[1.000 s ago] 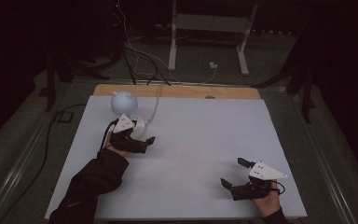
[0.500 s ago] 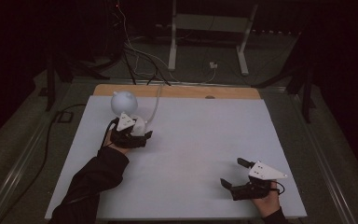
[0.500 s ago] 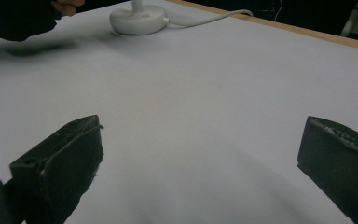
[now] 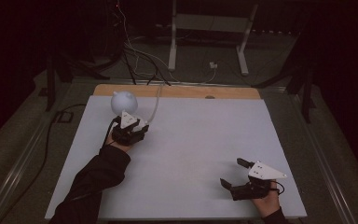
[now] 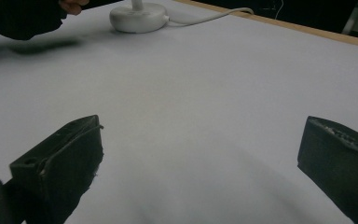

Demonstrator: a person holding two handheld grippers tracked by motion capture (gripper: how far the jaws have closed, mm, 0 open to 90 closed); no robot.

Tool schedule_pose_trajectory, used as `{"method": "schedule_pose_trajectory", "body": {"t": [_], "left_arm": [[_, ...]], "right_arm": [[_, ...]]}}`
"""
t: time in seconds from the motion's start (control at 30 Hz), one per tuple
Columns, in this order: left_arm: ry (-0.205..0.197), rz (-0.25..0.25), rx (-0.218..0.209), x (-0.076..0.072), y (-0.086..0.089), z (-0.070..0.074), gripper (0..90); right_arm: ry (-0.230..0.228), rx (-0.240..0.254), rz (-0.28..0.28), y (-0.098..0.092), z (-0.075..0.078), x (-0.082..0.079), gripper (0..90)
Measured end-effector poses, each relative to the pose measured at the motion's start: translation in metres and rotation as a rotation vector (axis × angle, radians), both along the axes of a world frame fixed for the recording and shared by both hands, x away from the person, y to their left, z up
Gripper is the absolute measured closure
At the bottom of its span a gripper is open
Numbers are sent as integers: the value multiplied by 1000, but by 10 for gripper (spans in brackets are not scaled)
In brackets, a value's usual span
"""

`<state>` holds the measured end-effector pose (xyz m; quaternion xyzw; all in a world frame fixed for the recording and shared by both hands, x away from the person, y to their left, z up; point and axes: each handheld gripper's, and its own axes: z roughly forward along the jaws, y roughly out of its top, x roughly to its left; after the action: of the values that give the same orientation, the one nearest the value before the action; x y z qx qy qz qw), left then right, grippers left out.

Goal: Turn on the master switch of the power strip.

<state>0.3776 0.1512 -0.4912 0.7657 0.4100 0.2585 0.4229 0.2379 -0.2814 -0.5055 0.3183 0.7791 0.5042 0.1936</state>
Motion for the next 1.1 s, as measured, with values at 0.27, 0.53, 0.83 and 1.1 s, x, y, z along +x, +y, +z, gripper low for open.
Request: {"method": "schedule_pose_trajectory", "body": {"t": [0.27, 0.53, 0.83, 1.1], "left_arm": [[-6, 32, 10, 4, 1, -1, 679], [-10, 45, 41, 8, 2, -3, 834], [-8, 48, 81, 14, 2, -5, 900], [-32, 32, 172, 15, -6, -12, 900]], "right_arm": [[0, 0, 1, 0, 0, 0, 0], [3, -2, 1, 0, 0, 0, 0], [5, -3, 3, 0, -1, 0, 0], [7, -3, 5, 0, -1, 0, 0]]}}
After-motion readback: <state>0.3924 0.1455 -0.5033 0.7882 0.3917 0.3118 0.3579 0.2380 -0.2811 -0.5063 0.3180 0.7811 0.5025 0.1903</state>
